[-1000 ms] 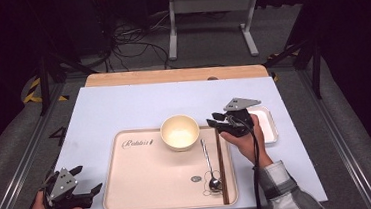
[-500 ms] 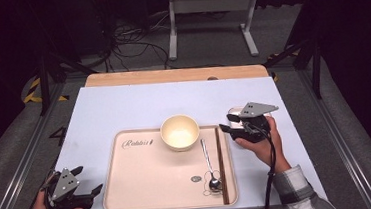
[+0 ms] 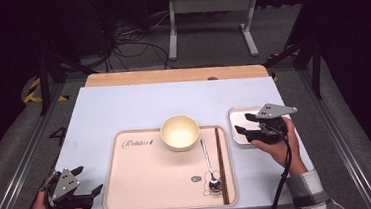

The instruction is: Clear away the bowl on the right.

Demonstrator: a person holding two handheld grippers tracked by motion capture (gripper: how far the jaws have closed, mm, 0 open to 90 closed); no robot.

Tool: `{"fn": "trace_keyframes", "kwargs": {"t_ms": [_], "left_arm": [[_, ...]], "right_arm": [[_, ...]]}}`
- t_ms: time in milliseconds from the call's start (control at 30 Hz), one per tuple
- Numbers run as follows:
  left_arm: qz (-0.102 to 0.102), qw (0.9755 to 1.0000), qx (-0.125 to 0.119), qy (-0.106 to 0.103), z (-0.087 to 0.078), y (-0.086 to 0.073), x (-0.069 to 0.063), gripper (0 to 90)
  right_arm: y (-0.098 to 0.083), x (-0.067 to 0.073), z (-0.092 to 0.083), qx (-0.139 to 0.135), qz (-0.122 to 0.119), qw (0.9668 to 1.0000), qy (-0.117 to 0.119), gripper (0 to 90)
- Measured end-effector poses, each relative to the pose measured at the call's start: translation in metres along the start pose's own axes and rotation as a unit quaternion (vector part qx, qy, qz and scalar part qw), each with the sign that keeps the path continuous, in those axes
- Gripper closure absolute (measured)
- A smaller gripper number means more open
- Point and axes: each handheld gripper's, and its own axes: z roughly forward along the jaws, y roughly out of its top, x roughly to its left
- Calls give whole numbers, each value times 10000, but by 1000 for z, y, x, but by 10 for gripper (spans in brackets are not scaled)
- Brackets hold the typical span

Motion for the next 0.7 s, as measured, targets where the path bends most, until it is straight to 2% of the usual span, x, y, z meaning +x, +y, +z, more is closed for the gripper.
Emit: {"fn": "trace_keyframes", "kwargs": {"t_ms": [100, 167, 233, 267, 400, 433, 500, 567, 600, 633, 700], "left_arm": [[-2, 10000, -1, -5, 0, 0, 0, 142], [-5, 10000, 24, -7, 0, 0, 0, 141], [2, 10000, 26, -18, 0, 0, 0, 141], [7, 10000, 30, -19, 0, 0, 0, 141], [0, 10000, 30, -19, 0, 0, 0, 140], [0, 10000, 36, -30, 0, 0, 0, 140], [12, 10000, 44, -49, 0, 0, 0, 140], [23, 10000, 48, -51, 1, 0, 0, 140], [23, 10000, 54, -55, 1, 0, -1, 140], [25, 10000, 57, -42, 1, 0, 0, 140], [22, 10000, 52, -50, 1, 0, 0, 140]], "right_arm": [[-3, -5, -3, 24, 86, 9999, -107, 358], [-8, -12, -5, 149, 157, 9994, -285, 269], [-10, -14, -5, 214, 182, 9990, -358, 245], [-15, -20, -6, 296, 263, 9980, -490, 194], [-23, -32, -7, 448, 437, 9960, -637, 155], [-28, -40, -7, 619, 553, 9940, -716, 154], [-30, -43, -8, 661, 601, 9934, -713, 153], [-37, -53, -9, 715, 787, 9910, -816, 155], [-40, -57, -9, 742, 889, 9894, -879, 170], [-47, -66, -11, 709, 1094, 9879, -837, 248], [-53, -72, -11, 676, 1305, 9864, -731, 282]]}}
